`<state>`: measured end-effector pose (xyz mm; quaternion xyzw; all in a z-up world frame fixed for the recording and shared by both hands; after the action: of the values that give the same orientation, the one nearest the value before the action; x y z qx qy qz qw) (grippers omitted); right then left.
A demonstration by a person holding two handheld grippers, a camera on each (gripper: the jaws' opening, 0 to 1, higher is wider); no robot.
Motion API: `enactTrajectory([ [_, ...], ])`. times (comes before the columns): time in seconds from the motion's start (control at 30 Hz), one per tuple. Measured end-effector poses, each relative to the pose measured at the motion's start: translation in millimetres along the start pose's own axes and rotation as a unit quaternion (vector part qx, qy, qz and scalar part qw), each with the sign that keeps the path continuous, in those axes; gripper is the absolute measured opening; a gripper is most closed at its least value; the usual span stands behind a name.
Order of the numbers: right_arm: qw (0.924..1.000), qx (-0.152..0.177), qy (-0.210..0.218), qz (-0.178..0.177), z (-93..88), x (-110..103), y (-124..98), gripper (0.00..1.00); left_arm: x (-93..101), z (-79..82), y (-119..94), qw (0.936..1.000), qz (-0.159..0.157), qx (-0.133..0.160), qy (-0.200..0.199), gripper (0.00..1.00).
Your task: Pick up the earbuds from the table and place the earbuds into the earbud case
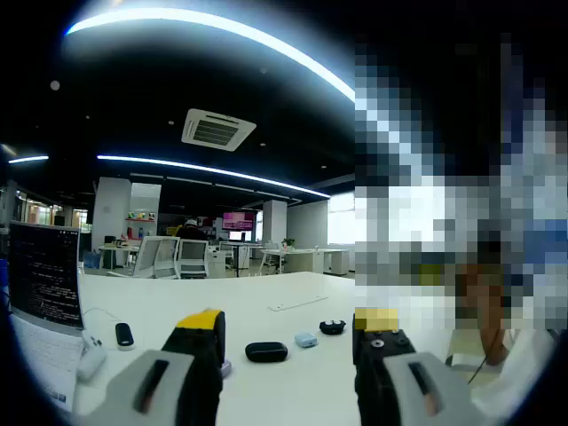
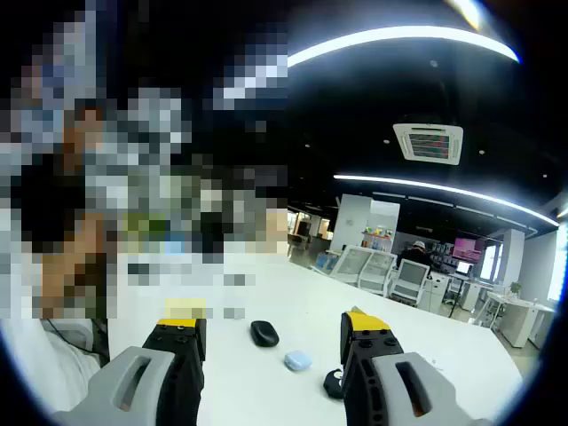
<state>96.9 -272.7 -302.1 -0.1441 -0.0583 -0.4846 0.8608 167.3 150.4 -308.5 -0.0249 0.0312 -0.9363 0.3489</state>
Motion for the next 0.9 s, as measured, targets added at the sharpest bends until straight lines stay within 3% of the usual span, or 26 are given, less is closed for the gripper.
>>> enactTrajectory([
  [0.9,1.0,0.001,-0.001,-0.004,0.9,1.4,-2.0,0.59,-0.4,-0.3,0.0,1.0,0.001,-0.004,0.002,0.59],
])
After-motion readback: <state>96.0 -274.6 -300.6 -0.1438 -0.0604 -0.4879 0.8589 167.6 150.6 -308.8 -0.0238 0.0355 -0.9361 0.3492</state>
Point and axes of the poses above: the point that each gripper's makers call its tool centre point, and the gripper's own axes: y roughly forward along the fingers, x roughly to its right, z roughly out of its top, the point moved 10 cm from there along -y, roughly backward along the fingers, and after that the axes turned 10 degrees about -x, right-handed, at the moved point
